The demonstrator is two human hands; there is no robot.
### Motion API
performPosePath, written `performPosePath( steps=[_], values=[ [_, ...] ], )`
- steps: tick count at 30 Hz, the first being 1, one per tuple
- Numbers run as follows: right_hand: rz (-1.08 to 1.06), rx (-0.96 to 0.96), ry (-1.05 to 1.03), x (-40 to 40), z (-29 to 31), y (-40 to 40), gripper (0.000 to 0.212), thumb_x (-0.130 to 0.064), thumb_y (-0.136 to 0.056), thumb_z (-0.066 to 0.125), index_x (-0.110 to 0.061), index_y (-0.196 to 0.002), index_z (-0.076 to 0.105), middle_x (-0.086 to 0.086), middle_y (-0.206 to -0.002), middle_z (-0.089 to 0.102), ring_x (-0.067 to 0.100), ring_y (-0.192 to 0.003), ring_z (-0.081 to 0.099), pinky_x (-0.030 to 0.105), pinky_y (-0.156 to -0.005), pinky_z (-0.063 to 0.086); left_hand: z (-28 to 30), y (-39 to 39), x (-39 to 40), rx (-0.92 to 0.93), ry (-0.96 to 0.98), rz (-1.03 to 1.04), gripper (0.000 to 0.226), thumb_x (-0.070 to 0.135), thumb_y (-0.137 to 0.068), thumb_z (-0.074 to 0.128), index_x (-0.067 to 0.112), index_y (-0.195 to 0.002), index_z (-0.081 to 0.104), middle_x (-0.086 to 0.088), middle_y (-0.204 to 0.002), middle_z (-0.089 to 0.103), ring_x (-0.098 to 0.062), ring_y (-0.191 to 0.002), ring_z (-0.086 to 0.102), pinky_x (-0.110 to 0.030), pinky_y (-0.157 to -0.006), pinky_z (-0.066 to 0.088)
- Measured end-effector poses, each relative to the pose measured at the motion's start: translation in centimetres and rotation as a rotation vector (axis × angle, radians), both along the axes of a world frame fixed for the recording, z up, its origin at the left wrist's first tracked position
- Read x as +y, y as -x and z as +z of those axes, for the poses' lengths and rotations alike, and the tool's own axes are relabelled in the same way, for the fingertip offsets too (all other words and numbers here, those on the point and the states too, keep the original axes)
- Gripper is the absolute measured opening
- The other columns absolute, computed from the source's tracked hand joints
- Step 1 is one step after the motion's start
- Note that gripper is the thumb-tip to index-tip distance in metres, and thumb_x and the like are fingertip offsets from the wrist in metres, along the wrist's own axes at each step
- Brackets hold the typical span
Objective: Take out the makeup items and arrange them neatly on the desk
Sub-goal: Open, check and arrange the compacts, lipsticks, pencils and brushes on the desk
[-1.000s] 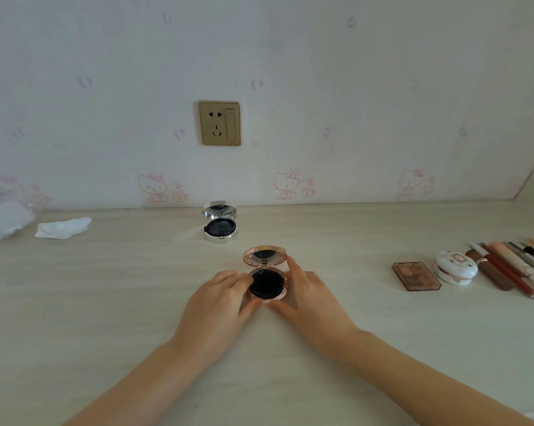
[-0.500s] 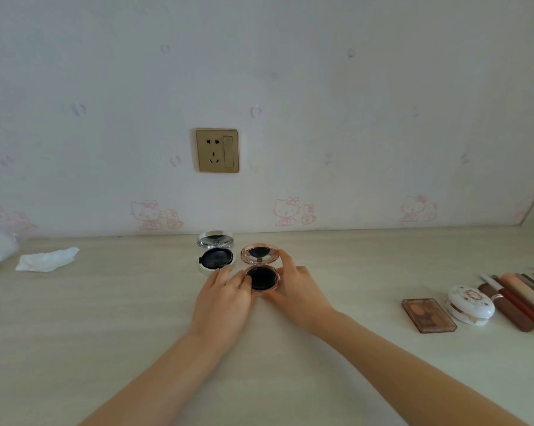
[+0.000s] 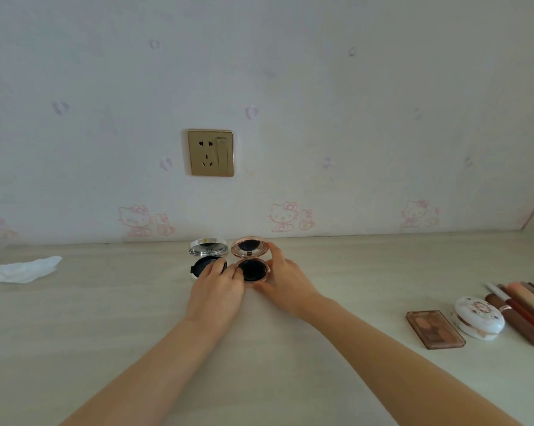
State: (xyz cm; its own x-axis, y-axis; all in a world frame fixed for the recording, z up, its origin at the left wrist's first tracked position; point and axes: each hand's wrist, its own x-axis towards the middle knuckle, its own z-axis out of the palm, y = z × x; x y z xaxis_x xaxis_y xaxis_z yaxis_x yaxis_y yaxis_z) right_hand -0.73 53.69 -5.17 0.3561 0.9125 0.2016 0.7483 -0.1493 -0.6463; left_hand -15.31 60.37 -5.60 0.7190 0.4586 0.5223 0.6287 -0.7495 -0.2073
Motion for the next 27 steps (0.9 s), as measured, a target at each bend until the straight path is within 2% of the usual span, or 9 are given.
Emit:
performPosePath(
  steps=[6,16,22,25,27],
  values=[
    [0.005,-0.019,0.004,0.0,0.1,-0.1,0.088,-0.049,-0.080,0.066,-0.019,-0.146,0.016,0.007,-0.112,0.066,0.028,-0.104,0.060,0.041,-0.087,0.050,0.0,-0.1,0.1,-0.025,0.011,-0.008,0.028,0.013,-0.051,0.089,0.009,-0.072,0.072,-0.002,-0.072,0.069,-0.025,-0.077,0.064,-0.032,-0.063,0.055],
    [-0.010,-0.010,0.018,-0.6,0.5,-0.4,0.090,-0.054,-0.081,0.064,-0.019,-0.146,0.014,0.007,-0.117,0.064,0.027,-0.109,0.058,0.039,-0.090,0.048,-0.1,-0.8,0.2,-0.016,0.020,-0.002,0.029,0.015,-0.051,0.090,0.011,-0.072,0.071,-0.001,-0.073,0.070,-0.026,-0.080,0.066,-0.033,-0.063,0.054],
    [-0.062,-0.001,0.015,-0.7,0.7,0.2,0.087,-0.057,-0.078,0.064,-0.026,-0.143,0.015,0.003,-0.117,0.064,0.026,-0.109,0.058,0.041,-0.087,0.050,-0.3,-0.6,0.3,-0.053,0.053,0.007,0.031,0.015,-0.054,0.090,0.011,-0.079,0.071,0.000,-0.079,0.071,-0.024,-0.085,0.067,-0.032,-0.065,0.055],
    [-0.055,-0.024,0.060,-1.2,1.4,0.5,0.091,-0.059,-0.079,0.061,-0.023,-0.146,0.010,0.006,-0.124,0.059,0.027,-0.116,0.054,0.042,-0.091,0.048,-0.2,-0.3,0.2,-0.050,0.057,0.012,0.033,0.012,-0.055,0.088,0.009,-0.083,0.071,-0.001,-0.081,0.070,-0.025,-0.087,0.067,-0.034,-0.067,0.055],
    [-0.062,-0.135,0.110,-2.0,2.1,0.6,0.087,-0.051,-0.087,0.055,-0.015,-0.150,0.007,0.009,-0.135,0.049,0.027,-0.126,0.045,0.039,-0.094,0.043,-0.1,0.0,0.1,-0.052,0.066,0.006,0.038,0.010,-0.057,0.087,0.008,-0.092,0.071,-0.002,-0.085,0.071,-0.026,-0.091,0.066,-0.034,-0.071,0.056]
  ],
)
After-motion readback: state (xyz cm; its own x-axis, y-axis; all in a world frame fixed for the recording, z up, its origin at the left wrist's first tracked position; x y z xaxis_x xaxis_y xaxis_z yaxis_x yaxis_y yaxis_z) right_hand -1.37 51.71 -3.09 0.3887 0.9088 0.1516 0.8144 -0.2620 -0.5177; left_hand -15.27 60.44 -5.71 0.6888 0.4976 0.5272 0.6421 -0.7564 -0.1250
